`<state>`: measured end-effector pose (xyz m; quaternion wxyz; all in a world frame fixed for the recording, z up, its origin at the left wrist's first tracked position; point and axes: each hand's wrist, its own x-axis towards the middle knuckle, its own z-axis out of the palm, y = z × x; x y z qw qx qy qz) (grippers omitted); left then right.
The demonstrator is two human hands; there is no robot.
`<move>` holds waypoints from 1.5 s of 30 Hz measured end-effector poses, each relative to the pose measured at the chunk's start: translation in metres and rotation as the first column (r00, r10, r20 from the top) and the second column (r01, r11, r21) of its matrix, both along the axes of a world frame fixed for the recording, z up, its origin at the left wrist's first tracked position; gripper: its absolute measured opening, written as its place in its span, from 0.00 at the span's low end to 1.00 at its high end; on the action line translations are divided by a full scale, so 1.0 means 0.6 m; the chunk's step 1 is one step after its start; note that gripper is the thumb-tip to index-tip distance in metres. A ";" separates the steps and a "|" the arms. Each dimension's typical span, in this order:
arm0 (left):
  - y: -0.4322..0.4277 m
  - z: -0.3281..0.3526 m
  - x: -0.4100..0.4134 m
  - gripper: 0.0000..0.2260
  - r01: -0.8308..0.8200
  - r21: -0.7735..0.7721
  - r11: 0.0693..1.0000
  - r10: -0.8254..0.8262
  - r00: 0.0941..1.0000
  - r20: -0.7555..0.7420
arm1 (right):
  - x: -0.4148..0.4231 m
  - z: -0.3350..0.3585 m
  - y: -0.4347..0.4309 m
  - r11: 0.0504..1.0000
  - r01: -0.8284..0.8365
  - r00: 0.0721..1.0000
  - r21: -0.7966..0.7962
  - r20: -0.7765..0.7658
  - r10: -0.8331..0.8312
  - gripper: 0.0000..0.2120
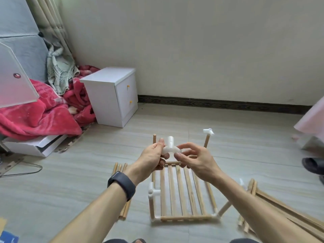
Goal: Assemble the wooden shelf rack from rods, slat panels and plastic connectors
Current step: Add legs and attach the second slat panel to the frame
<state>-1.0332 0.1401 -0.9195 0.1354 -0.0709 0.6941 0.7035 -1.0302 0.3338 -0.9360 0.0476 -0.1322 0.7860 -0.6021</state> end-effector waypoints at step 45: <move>-0.130 -0.254 -0.410 0.15 -0.058 -0.421 0.905 0.045 0.998 -0.043 | -0.443 -0.220 -0.144 0.935 0.294 0.852 -0.196 0.496 -0.164 0.06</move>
